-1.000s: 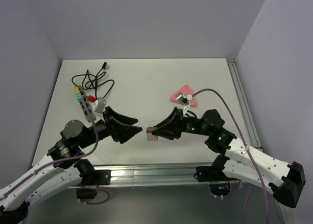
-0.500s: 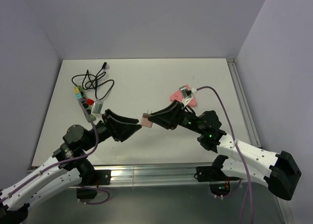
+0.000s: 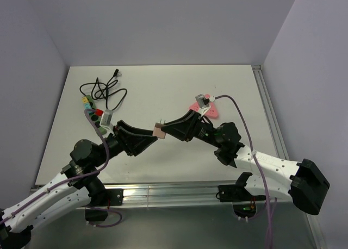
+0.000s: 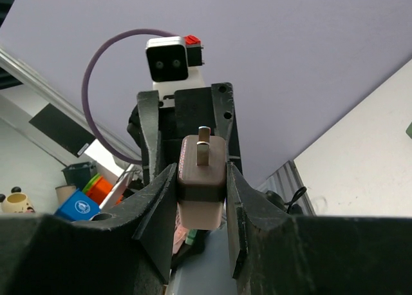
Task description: Insert the plug
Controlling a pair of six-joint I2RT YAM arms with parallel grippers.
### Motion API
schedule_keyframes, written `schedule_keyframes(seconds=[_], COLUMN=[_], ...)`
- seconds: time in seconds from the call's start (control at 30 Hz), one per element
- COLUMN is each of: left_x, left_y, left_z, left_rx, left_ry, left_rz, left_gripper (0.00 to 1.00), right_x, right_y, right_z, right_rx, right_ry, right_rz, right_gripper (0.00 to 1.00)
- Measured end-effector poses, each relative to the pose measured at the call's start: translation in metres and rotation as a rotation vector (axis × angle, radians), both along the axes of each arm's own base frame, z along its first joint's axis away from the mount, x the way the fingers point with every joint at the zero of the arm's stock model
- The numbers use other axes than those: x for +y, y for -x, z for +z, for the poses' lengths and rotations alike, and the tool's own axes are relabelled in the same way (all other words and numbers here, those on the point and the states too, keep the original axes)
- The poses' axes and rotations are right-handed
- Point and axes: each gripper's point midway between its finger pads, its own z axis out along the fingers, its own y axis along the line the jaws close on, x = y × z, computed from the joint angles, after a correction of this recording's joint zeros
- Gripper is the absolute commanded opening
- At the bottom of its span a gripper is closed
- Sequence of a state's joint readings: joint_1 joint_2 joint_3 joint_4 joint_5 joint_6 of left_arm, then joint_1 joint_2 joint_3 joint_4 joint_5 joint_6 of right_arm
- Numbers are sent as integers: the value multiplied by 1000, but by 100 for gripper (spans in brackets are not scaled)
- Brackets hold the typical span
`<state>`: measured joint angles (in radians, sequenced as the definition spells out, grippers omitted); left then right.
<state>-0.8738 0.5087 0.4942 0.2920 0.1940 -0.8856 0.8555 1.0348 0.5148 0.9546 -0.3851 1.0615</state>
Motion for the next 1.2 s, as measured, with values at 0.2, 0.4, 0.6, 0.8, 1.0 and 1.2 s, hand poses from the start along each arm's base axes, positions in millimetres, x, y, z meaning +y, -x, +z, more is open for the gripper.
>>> schedule_keyframes(seconds=[0.2,0.4,0.6,0.8,1.0,1.2], left_x=[-2,-3,-2,-3,-12,-15], left_y=[-3,-3,-4,-1,6,16], left_z=[-1,-1,-3,-9,-13,-13], left_rx=[3,12,16,18,16,-14], left_ry=[-2,3,-6,-51,-142,-187], left_rz=[6,3,6,-4,-72,-133], left_gripper=[38,12,0,0,0,0], right_x=[3,3,5,6,6,2], right_y=[1,2,2,6,14,23], right_z=[0,1,0,-9,-21,-20], right_rx=[4,-11,-31,-63,-116,-187], right_ry=[-11,-15,6,103,227,291], right_rz=[12,9,8,7,47,122], right_gripper=[0,0,25,55,58,57])
